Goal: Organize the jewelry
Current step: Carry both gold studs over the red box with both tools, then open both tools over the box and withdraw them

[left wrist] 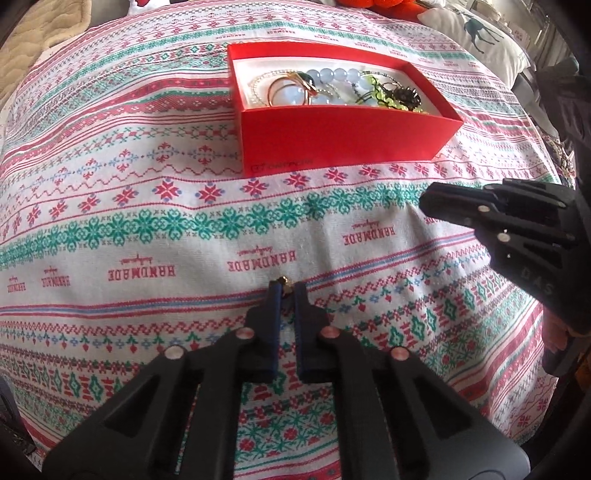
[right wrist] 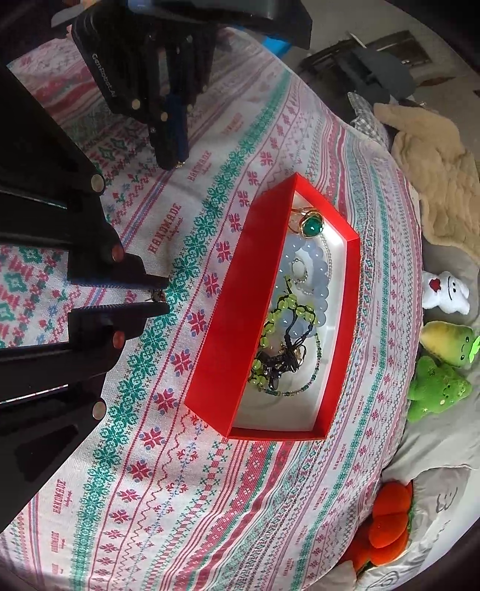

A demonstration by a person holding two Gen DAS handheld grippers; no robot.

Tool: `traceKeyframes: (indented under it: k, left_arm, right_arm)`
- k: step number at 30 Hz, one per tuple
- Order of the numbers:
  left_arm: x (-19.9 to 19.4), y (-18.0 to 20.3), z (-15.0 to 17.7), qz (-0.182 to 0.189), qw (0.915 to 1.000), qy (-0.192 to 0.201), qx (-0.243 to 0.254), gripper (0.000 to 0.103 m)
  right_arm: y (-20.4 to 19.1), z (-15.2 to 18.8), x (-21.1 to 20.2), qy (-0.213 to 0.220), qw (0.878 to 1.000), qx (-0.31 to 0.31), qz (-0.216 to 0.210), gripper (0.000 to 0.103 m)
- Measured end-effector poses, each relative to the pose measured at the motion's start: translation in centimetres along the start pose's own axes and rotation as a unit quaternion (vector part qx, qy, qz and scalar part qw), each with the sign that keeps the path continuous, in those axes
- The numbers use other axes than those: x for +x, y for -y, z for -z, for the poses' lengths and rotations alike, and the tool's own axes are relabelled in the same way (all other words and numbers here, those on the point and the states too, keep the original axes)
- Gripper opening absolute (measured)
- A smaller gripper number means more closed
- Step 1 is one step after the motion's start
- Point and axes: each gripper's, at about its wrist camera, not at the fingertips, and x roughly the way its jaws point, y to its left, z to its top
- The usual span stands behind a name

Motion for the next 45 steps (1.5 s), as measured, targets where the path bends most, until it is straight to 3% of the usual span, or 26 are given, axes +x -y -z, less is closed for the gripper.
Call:
traceKeyframes:
  k: [6, 15, 25, 36, 45]
  left_arm:
    - [-0.7, -0.7, -0.4, 0.008, 0.9999, 0.002, -0.013, 0.006]
    - [-3.3, -1.6, -1.5, 0.027, 0.9985, 0.037, -0.030, 0.006]
    - [-5.5, -1.9, -4.6, 0.043, 0.9942, 0.079, -0.060, 0.006]
    - [-3.4, 0.9, -9.1, 0.060, 0.9910, 0.103, -0.062, 0.006]
    - [-1.9, 1.8, -10.1, 0.048, 0.9915, 0.104, -0.063, 0.007]
  right_arm:
    - [0.7, -0.3, -1.2, 0.007, 1.000, 0.016, -0.008, 0.007]
    - [2.0, -1.7, -4.3, 0.047, 0.998, 0.039, -0.018, 0.007]
    - [3.4, -3.4, -5.0, 0.067, 0.996, 0.066, -0.012, 0.007]
    - [6.6, -5.8, -3.0, 0.075, 0.990, 0.120, -0.006, 0.007]
    - [7.1, -6.2, -1.6, 0.066, 0.990, 0.124, -0.024, 0.008]
